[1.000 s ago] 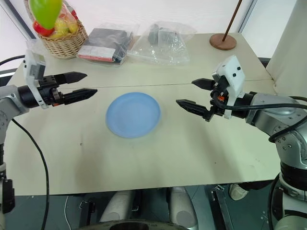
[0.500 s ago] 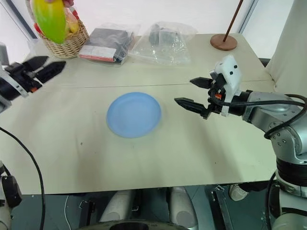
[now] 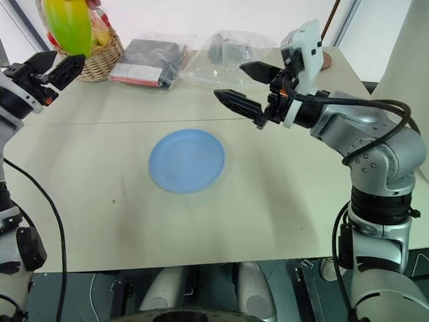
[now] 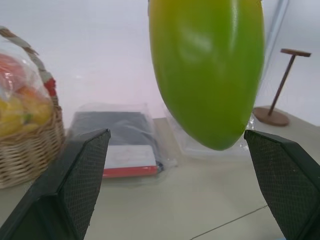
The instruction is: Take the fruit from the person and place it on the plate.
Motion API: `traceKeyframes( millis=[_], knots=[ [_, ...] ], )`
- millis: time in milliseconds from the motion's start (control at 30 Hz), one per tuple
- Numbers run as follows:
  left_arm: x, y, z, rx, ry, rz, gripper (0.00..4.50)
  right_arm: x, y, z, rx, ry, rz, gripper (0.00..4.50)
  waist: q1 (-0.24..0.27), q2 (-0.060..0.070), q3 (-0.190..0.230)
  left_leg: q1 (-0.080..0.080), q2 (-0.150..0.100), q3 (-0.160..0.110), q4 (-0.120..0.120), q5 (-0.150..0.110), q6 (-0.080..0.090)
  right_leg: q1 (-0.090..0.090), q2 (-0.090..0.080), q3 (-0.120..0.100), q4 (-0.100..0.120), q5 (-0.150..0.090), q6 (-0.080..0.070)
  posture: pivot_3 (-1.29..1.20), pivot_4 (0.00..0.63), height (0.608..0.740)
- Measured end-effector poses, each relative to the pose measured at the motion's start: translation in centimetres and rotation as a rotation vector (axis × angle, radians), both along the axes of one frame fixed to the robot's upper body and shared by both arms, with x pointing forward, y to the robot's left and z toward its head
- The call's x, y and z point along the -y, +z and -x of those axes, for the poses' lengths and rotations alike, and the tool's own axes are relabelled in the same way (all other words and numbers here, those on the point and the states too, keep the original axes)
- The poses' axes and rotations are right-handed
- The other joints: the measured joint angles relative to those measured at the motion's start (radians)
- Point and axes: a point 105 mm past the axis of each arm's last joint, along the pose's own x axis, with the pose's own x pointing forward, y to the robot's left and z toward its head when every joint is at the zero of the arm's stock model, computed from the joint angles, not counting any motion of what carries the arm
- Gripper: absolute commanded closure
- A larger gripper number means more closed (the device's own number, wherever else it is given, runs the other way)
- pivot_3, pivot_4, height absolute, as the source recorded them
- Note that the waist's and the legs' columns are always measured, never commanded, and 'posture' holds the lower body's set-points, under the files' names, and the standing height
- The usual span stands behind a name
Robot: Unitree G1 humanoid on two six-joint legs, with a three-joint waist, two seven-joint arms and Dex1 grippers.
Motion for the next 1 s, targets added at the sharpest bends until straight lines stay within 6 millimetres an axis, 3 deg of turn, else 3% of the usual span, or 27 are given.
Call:
traceKeyframes(
  millis=[167, 333, 567, 967, 1000],
  knots=[
    [0.5, 0.1, -0.5, -0.016, -0.067, 0.013, 0.0, -1.2, -0.1, 1.0, -0.001, 0.064, 0.008, 0.02, 0.0, 0.0, 0.0, 0.0, 0.0, 0.0, 0.0, 0.0, 0.0, 0.0, 0.0, 0.0, 0.0, 0.0, 0.0, 0.0, 0.15, 0.74],
    [1.1, 2.3, -1.1, 0.024, -0.121, 0.025, 0.0, -1.9, -0.4, 1.3, -0.005, 0.088, 0.014, 0.02, 0.0, 0.0, 0.0, 0.0, -0.001, 0.0, 0.0, 0.0, 0.0, 0.0, 0.0, 0.0, 0.0, 0.0, 0.0, 0.0, 0.15, 0.74],
    [1.3, 3.3, -1.7, 0.031, -0.152, 0.046, 0.0, -2.0, -0.3, 1.4, -0.001, 0.087, 0.013, 0.02, -0.003, 0.0, 0.0, 0.0, 0.0, 0.0, 0.0, 0.0, 0.0, 0.0, 0.0, 0.0, 0.001, 0.0, 0.0, 0.0, 0.15, 0.74],
    [1.7, 2.6, -2.7, 0.006, -0.171, 0.044, 0.0, -1.9, -0.6, 1.3, -0.006, 0.07, 0.013, 0.02, -0.001, 0.0, 0.0, 0.0, 0.0, 0.0, 0.0, 0.0, 0.0, 0.0, 0.0, 0.0, 0.0, 0.0, 0.0, 0.0, 0.15, 0.74],
    [1.7, 2.5, -2.8, 0.004, -0.173, 0.041, 0.25, -1.9, -0.6, 1.3, -0.007, 0.069, 0.012, 0.0, -0.001, 0.0, 0.0, 0.0, 0.0, 0.0, 0.0, 0.0, 0.0, 0.0, 0.0, 0.0, 0.0, 0.0, 0.0, 0.0, 0.15, 0.74]
  ],
)
